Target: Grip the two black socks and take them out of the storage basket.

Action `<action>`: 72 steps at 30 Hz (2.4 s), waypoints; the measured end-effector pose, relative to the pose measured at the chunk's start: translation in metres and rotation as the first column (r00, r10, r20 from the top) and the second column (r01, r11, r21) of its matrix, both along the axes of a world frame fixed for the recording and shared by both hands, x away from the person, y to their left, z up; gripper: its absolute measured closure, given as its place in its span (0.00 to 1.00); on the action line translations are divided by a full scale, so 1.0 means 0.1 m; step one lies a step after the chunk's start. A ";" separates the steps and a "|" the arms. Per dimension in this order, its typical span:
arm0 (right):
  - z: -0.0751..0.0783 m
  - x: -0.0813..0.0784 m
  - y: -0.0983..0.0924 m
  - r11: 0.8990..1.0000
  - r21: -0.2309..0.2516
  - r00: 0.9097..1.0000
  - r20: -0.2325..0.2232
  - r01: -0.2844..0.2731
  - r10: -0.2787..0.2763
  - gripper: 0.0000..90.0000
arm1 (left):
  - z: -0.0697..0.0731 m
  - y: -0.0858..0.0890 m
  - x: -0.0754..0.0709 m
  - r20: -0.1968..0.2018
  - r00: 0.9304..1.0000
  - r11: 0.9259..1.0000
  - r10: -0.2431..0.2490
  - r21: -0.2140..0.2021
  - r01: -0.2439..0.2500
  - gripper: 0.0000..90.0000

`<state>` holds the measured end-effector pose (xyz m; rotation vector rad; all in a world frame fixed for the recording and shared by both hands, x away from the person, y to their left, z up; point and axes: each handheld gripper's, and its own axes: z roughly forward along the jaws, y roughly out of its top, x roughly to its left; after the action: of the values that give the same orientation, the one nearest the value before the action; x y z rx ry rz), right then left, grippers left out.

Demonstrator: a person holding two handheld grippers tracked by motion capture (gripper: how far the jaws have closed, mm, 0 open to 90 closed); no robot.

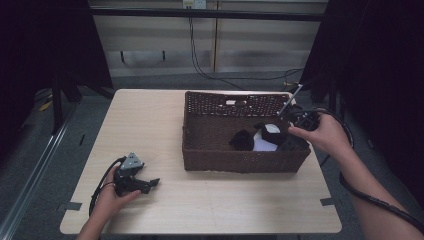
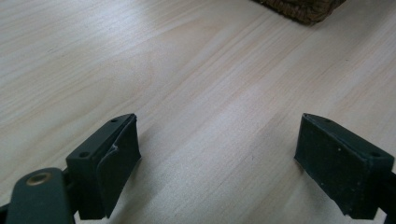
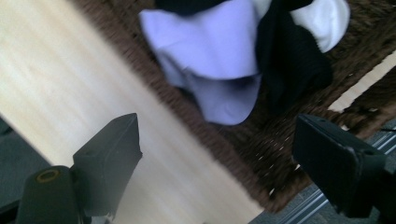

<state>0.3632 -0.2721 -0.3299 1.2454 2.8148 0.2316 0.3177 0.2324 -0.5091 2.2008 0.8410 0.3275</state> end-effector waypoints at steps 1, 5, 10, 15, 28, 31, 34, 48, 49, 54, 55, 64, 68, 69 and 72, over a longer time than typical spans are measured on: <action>-0.03 0.08 -0.02 0.999 0.003 0.999 0.009 0.033 -0.033 0.16 | 0.00 0.00 0.00 0.005 1.000 1.000 -0.003 0.006 0.003 0.14; -0.11 0.23 -0.04 0.996 -0.014 0.996 0.014 0.083 -0.083 0.17 | 0.00 0.00 0.00 0.004 1.000 1.000 -0.004 0.005 0.004 0.14; -0.24 0.38 -0.06 0.993 -0.023 0.993 0.005 0.119 -0.119 0.22 | 0.00 0.00 0.01 0.008 1.000 1.000 -0.005 0.011 0.005 0.14; -0.40 0.52 -0.02 0.989 -0.037 0.990 -0.004 0.143 -0.143 0.26 | 0.00 0.00 0.01 0.007 1.000 1.000 -0.009 0.012 0.009 0.13; -0.73 0.69 0.02 0.984 -0.047 0.982 -0.074 0.171 -0.175 0.75 | 0.00 -0.01 0.01 -0.003 1.000 1.000 -0.010 -0.001 0.010 0.13; -0.68 0.68 0.01 0.984 -0.030 0.979 -0.100 0.176 -0.178 0.87 | 0.00 -0.01 0.01 0.000 1.000 1.000 -0.009 0.002 0.009 0.13; -0.59 0.66 0.00 0.985 -0.029 0.979 -0.113 0.170 -0.172 0.89 | 0.00 -0.01 0.01 0.000 1.000 1.000 -0.009 0.002 0.009 0.13; 0.03 0.58 -0.06 0.989 0.042 0.987 -0.084 0.145 -0.141 0.89 | 0.00 -0.01 0.01 0.000 1.000 1.000 -0.007 0.005 0.007 0.13; 0.07 0.58 -0.05 0.990 0.038 0.987 -0.082 0.139 -0.136 0.89 | 0.00 -0.01 0.01 0.000 1.000 1.000 -0.008 0.005 0.008 0.13; 0.26 0.56 -0.01 0.992 0.035 0.990 -0.078 0.121 -0.118 0.89 | 0.00 -0.01 0.01 0.000 1.000 1.000 -0.008 0.007 0.008 0.13; 0.29 0.55 0.00 0.992 0.035 0.990 -0.078 0.118 -0.115 0.89 | 0.00 -0.01 0.01 0.000 1.000 1.000 -0.007 0.005 0.007 0.13; 0.55 0.44 0.06 0.997 0.038 0.995 -0.068 0.074 -0.072 0.89 | 0.00 -0.01 0.01 0.000 1.000 1.000 -0.008 0.006 0.008 0.13; 0.62 0.38 0.08 0.997 0.043 0.996 -0.063 0.062 -0.059 0.89 | 0.00 -0.01 0.01 0.000 1.000 1.000 -0.009 0.006 0.009 0.13; 0.65 0.35 0.08 0.997 0.049 0.997 -0.057 0.051 -0.048 0.89 | 0.00 -0.01 0.01 0.000 1.000 1.000 -0.008 0.006 0.008 0.13; 0.74 0.25 0.12 0.999 0.046 0.998 -0.053 0.028 -0.026 0.89 | 0.00 -0.01 0.01 0.000 1.000 1.000 -0.009 0.006 0.009 0.13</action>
<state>0.3884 -0.2597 -0.2557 1.3173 2.8499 0.2683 0.3186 0.2317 -0.5091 2.2097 0.8314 0.3264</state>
